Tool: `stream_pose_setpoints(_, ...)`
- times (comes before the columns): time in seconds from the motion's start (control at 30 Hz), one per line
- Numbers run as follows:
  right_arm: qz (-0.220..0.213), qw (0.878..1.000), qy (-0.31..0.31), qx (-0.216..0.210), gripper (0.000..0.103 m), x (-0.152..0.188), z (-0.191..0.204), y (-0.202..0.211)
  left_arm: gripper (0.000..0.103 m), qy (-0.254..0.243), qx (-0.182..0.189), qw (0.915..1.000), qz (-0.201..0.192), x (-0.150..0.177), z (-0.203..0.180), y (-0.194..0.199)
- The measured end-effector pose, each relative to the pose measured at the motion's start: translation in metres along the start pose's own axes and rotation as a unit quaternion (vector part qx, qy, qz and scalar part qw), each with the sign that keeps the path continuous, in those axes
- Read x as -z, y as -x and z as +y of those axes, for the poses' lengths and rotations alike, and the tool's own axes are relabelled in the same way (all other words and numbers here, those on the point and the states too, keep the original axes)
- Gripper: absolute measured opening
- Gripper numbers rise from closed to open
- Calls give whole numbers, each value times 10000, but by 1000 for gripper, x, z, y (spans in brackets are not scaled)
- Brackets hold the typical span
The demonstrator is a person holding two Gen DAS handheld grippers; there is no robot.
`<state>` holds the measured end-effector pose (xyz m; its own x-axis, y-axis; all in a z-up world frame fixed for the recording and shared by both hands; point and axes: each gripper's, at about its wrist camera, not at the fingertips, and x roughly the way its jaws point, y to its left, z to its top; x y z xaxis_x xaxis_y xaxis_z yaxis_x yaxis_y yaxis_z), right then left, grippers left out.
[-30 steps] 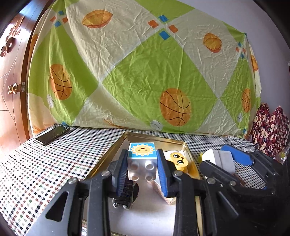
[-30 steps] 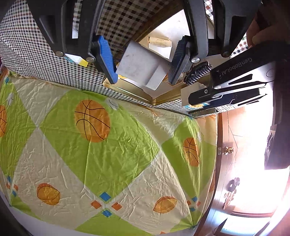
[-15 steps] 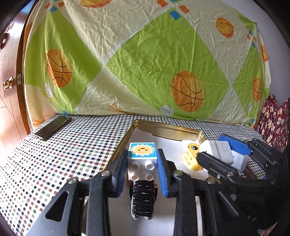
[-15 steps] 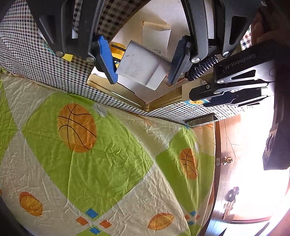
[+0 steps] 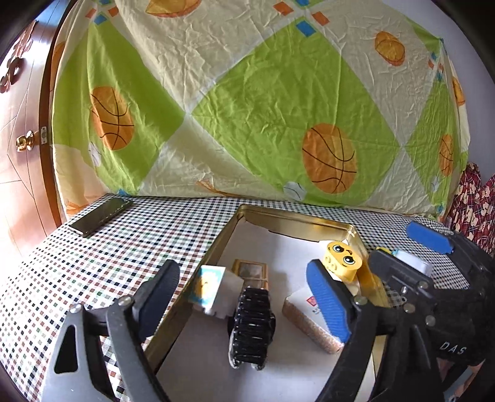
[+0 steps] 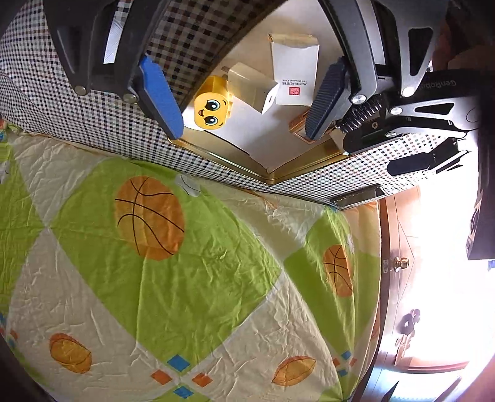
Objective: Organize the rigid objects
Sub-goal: 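Grasp the brown wooden brush with the right tool while the left reaches the translucent box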
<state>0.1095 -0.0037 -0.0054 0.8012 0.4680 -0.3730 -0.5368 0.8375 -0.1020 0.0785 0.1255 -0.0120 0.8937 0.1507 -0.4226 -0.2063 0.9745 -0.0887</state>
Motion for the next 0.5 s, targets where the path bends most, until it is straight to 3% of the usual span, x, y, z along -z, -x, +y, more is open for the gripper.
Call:
stream_pose_setpoints(0.1, -75, 9997, 69, 215, 83, 9, -13, 19, 94, -106, 105, 9999, -84, 1, -15, 8)
stream_pose_setpoints(0.23, -95, 9986, -113, 502, 83, 22, -47, 44, 97, -278, 335, 9989, -148, 3, -44, 15)
stream_pose_setpoints(0.5, 299, 9872, -892, 1289, 83, 48, -129, 64, 102, -746, 776, 9941, -111, 7, -111, 16)
